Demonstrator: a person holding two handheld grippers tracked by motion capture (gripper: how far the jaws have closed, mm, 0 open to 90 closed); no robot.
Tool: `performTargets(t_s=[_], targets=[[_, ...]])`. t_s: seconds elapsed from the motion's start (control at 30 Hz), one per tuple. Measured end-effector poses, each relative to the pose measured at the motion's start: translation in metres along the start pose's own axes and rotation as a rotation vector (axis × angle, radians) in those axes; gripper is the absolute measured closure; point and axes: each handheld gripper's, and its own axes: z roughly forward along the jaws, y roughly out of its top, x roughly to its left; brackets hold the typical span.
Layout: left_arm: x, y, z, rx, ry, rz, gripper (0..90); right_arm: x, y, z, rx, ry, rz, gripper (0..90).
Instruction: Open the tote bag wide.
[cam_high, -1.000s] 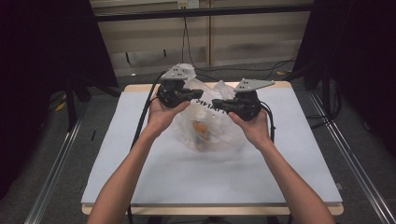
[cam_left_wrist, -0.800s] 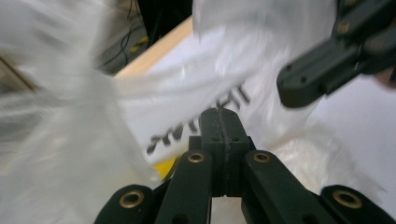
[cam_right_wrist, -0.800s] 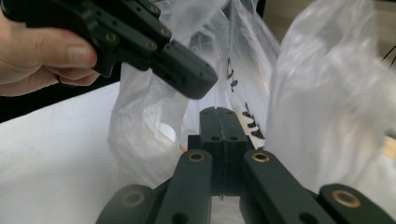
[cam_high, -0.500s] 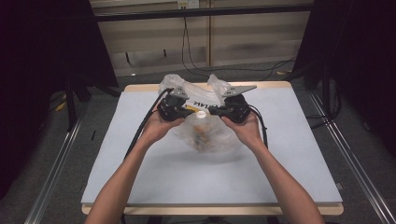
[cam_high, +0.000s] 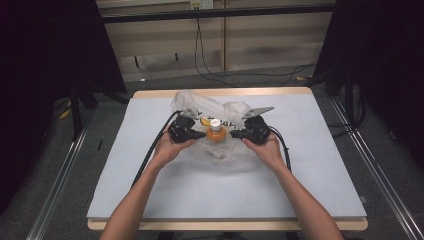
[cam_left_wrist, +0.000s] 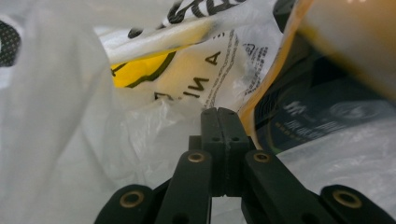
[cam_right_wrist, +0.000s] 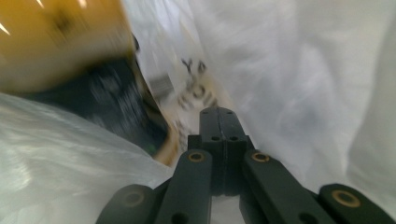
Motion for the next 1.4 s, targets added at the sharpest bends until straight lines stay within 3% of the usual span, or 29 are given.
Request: performTargets(t_s=[0.07, 0.17, 0.2, 0.23, 0.27, 0.4, 0.53, 0.7, 0.8, 0.97, 1.0, 1.1, 1.23, 1.37, 1.4], targets=[[0.006, -0.011, 0.006, 0.005, 0.007, -0.034, 90.0, -0.006, -0.016, 0.002, 0.035, -0.008, 0.025, 90.0], [0.011, -0.021, 0.010, 0.004, 0.006, -0.058, 90.0, -0.010, -0.027, 0.003, 0.059, -0.018, 0.033, 90.0], [0.015, -0.029, 0.014, 0.004, 0.011, -0.084, 90.0, -0.014, -0.040, 0.004, 0.089, -0.025, 0.049, 90.0], [0.017, -0.033, 0.014, 0.010, 0.021, -0.091, 90.0, -0.016, -0.044, 0.003, 0.078, -0.023, 0.051, 90.0], [0.019, -0.037, 0.015, 0.009, 0.025, -0.103, 90.0, -0.019, -0.047, 0.000, 0.065, -0.006, 0.086, 90.0], [0.027, -0.046, 0.014, -0.006, 0.033, -0.145, 90.0, -0.024, -0.054, -0.008, 0.054, -0.006, 0.104, 90.0], [0.030, -0.052, 0.011, -0.026, 0.041, -0.162, 90.0, -0.025, -0.055, -0.012, 0.066, -0.017, 0.086, 90.0], [0.032, -0.059, 0.003, -0.024, 0.079, -0.144, 90.0, -0.034, -0.064, -0.027, 0.079, -0.031, 0.112, 90.0], [0.031, -0.062, 0.001, -0.030, 0.074, -0.157, 90.0, -0.034, -0.067, -0.032, 0.080, -0.054, 0.112, 90.0], [0.027, -0.068, -0.004, -0.038, 0.045, -0.141, 90.0, -0.036, -0.075, -0.037, 0.044, -0.041, 0.144, 90.0], [0.026, -0.069, -0.005, -0.037, 0.046, -0.142, 90.0, -0.034, -0.074, -0.036, 0.040, -0.058, 0.130, 90.0], [0.023, -0.068, -0.010, -0.045, 0.035, -0.129, 90.0, -0.028, -0.070, -0.037, 0.003, -0.028, 0.125, 90.0], [0.011, -0.068, -0.026, -0.086, 0.006, -0.095, 90.0, -0.015, -0.064, -0.044, -0.009, -0.007, 0.097, 90.0], [-0.009, -0.070, -0.053, -0.143, -0.011, -0.048, 90.0, 0.002, -0.060, -0.063, -0.068, 0.038, 0.076, 90.0], [-0.009, -0.070, -0.053, -0.143, -0.011, -0.048, 90.0, 0.005, -0.058, -0.068, -0.083, 0.042, 0.068, 90.0]])
